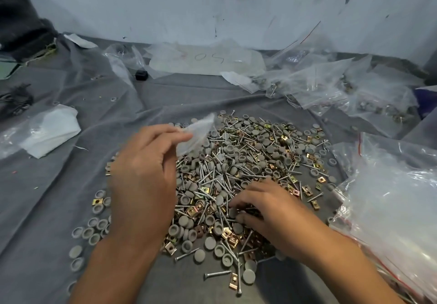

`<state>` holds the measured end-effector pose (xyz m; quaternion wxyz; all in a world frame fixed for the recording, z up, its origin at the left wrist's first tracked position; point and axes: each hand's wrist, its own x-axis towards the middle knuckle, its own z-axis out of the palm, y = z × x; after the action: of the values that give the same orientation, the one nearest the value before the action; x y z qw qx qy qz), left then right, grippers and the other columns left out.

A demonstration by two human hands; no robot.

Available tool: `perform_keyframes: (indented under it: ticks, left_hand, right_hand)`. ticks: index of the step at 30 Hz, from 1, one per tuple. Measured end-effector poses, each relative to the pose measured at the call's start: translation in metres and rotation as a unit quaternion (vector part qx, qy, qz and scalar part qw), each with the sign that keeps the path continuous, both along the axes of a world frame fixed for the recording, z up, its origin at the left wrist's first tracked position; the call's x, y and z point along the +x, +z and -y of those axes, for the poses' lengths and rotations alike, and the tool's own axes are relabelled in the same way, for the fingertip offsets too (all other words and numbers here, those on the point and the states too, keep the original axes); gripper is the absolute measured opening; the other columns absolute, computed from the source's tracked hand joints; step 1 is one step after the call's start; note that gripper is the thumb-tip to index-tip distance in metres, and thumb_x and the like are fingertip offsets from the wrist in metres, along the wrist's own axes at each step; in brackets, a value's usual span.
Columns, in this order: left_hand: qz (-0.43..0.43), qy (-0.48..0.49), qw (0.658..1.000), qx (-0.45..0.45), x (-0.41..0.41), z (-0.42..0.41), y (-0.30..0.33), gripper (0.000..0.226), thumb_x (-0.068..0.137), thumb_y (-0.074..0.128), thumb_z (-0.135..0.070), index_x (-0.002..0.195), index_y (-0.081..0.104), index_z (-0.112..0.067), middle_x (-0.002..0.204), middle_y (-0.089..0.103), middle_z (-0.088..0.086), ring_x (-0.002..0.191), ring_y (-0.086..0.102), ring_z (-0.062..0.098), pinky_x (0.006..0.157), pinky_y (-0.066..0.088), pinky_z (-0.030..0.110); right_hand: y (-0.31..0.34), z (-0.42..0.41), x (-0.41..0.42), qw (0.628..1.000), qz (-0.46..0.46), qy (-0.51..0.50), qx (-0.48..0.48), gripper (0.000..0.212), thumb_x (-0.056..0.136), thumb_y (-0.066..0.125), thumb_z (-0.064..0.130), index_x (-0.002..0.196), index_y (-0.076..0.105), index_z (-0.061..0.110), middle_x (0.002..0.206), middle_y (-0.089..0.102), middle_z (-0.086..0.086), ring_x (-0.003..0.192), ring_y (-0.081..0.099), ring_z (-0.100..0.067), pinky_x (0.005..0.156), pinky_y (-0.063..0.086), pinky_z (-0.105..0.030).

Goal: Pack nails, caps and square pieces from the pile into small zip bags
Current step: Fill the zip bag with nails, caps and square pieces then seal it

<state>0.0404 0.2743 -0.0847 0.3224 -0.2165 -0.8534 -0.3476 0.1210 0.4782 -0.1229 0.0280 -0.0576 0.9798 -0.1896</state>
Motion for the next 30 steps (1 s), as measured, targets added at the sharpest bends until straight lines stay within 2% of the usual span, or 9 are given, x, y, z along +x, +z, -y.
perform_keyframes:
  ticks: [5,7,12,14,17,20,23,26,30]
  left_hand:
    - [0.114,-0.077,0.985,-0.108,0.003,-0.014,-0.009,0.027,0.088,0.065,-0.011,0.113,0.073,-0.015,0.108,0.072,0.002,0.094,0.063,0.011,0.091,0.051,0.026]
    - [0.149,-0.101,0.976,-0.124,0.006,-0.020,-0.013,0.031,0.087,0.069,-0.010,0.117,0.071,-0.019,0.112,0.071,-0.002,0.096,0.062,0.009,0.094,0.053,0.027]
    - [0.173,-0.133,0.966,-0.135,0.011,-0.024,-0.017,0.042,0.081,0.075,-0.022,0.122,0.068,-0.027,0.111,0.061,-0.018,0.083,0.054,-0.007,0.083,0.041,0.004]
    - [0.188,-0.148,0.962,-0.133,0.012,-0.024,-0.017,0.048,0.079,0.080,-0.022,0.124,0.067,-0.028,0.108,0.054,-0.025,0.082,0.051,-0.013,0.080,0.038,-0.002]
    - [0.196,-0.163,0.957,-0.138,0.015,-0.025,-0.017,0.053,0.077,0.081,-0.025,0.128,0.064,-0.028,0.110,0.051,-0.026,0.085,0.050,-0.014,0.086,0.035,-0.003]
    - [0.193,-0.170,0.957,-0.137,0.017,-0.027,-0.016,0.054,0.076,0.079,-0.027,0.128,0.065,-0.024,0.109,0.049,-0.026,0.084,0.053,-0.007,0.091,0.030,-0.005]
    - [0.202,-0.169,0.955,-0.137,0.018,-0.028,-0.014,0.055,0.076,0.081,-0.029,0.128,0.064,-0.025,0.111,0.050,-0.026,0.085,0.053,-0.007,0.091,0.031,-0.004]
    - [0.204,-0.175,0.954,-0.130,0.020,-0.029,-0.013,0.056,0.076,0.079,-0.032,0.129,0.062,-0.025,0.115,0.047,-0.026,0.087,0.050,-0.014,0.091,0.025,-0.008]
    - [0.212,-0.184,0.953,-0.116,0.023,-0.032,-0.011,0.056,0.076,0.074,-0.036,0.130,0.061,-0.027,0.117,0.049,-0.027,0.091,0.050,-0.015,0.091,0.029,-0.007]
  right_hand:
    - [0.001,0.000,-0.003,1.000,-0.027,0.016,0.004,0.011,0.095,0.063,0.039,0.106,0.066,0.040,0.105,0.059,0.023,0.105,0.051,-0.002,0.090,0.046,-0.026]
    - [0.001,-0.001,-0.004,0.999,-0.027,-0.001,-0.035,0.009,0.095,0.064,0.034,0.103,0.066,0.040,0.103,0.058,0.023,0.100,0.055,0.000,0.086,0.049,-0.026]
    - [0.011,-0.001,-0.006,0.962,-0.119,-0.050,-0.241,0.008,0.092,0.067,0.028,0.100,0.068,0.028,0.094,0.064,0.016,0.091,0.064,-0.005,0.076,0.052,-0.018]
    - [0.016,0.000,-0.005,0.944,-0.165,-0.056,-0.281,0.014,0.092,0.064,0.030,0.103,0.068,0.023,0.094,0.065,0.015,0.090,0.065,-0.008,0.073,0.051,-0.015]
    - [0.020,0.004,-0.006,0.945,-0.262,-0.043,-0.193,0.016,0.092,0.066,0.025,0.105,0.071,0.017,0.098,0.063,0.014,0.090,0.061,0.000,0.077,0.048,-0.012]
    - [0.016,0.009,-0.005,0.940,-0.320,-0.034,-0.114,0.017,0.092,0.071,0.018,0.108,0.073,0.013,0.102,0.064,0.005,0.091,0.060,-0.003,0.080,0.051,-0.020]
    - [0.016,0.009,-0.003,0.916,-0.377,-0.054,-0.124,0.020,0.090,0.076,0.016,0.109,0.072,0.011,0.102,0.064,0.004,0.089,0.059,0.001,0.079,0.047,-0.012]
    - [0.018,0.010,-0.003,0.892,-0.426,-0.056,-0.141,0.017,0.090,0.078,0.016,0.104,0.072,0.010,0.099,0.063,0.004,0.091,0.058,0.001,0.079,0.046,-0.011]
    - [0.016,0.016,-0.005,0.905,-0.405,-0.036,-0.124,0.019,0.086,0.080,0.015,0.101,0.073,0.008,0.099,0.064,0.004,0.090,0.058,-0.002,0.080,0.048,-0.012]
